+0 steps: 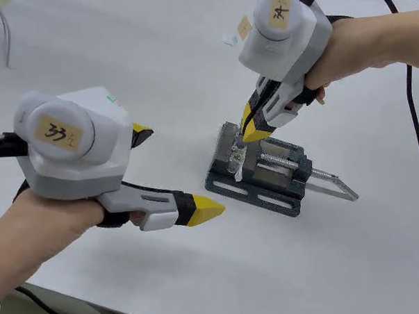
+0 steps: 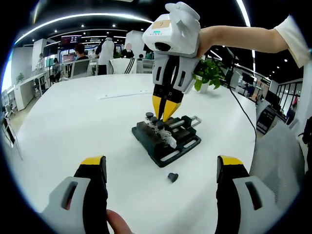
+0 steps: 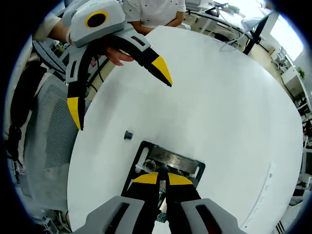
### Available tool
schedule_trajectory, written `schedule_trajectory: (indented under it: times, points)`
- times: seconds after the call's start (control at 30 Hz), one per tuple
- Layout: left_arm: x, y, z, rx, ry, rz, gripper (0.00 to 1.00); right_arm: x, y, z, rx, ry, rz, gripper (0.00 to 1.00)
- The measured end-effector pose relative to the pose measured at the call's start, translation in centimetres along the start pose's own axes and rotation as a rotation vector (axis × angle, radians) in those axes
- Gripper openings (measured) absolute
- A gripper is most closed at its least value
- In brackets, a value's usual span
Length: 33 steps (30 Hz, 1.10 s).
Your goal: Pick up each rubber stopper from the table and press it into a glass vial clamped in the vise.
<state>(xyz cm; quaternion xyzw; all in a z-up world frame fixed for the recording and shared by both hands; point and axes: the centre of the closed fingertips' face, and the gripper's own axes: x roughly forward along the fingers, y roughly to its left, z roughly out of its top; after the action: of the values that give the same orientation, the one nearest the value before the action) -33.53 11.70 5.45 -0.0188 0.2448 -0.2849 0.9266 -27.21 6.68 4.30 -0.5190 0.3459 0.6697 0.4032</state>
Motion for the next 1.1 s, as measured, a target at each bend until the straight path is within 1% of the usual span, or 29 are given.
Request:
schedule_trajectory:
  times: [0.1,0.3,0.6,0.73,0.77,0.9,0.97,1.0,1.07,1.1]
  points:
    - [0.02,0.1,-0.1,-0.006,0.001,0.001,0.93,0.47,-0.09,-0.19,-0.003,0.006,0.005,0.0]
    - [0.11,0.23,-0.53,-0.015,0.008,-0.001,0.93,0.35,-0.06,-0.23,0.001,0.006,0.015,0.0]
    - [0.35,0.02,-0.48,-0.02,0.01,-0.007,0.93,0.41,-0.23,-0.24,0.027,0.008,0.06,0.0]
    - [0.41,-0.03,-0.46,-0.025,0.009,-0.007,0.93,0.46,-0.13,-0.23,0.024,0.026,0.058,0.0]
    - [0.46,-0.05,-0.46,-0.026,0.009,-0.008,0.93,0.43,0.08,-0.16,0.007,0.035,0.052,0.0]
    - [0.56,0.02,-0.48,-0.03,0.008,-0.008,0.93,0.41,0.49,-0.14,0.009,0.054,0.039,0.0]
    - [0.62,0.0,-0.43,-0.031,0.007,-0.009,0.92,0.39,0.41,-0.31,-0.018,0.068,0.03,0.0]
    - [0.64,0.02,-0.4,-0.031,0.006,-0.008,0.92,0.43,0.44,-0.28,-0.012,0.067,0.029,0.0]
    - [0.66,0.0,-0.29,-0.035,0.002,-0.008,0.92,0.5,0.01,-0.37,-0.011,0.07,0.03,0.0]
    - [0.7,0.01,-0.29,-0.037,0.001,-0.008,0.92,0.61,-0.14,-0.37,0.005,0.069,0.034,0.0]
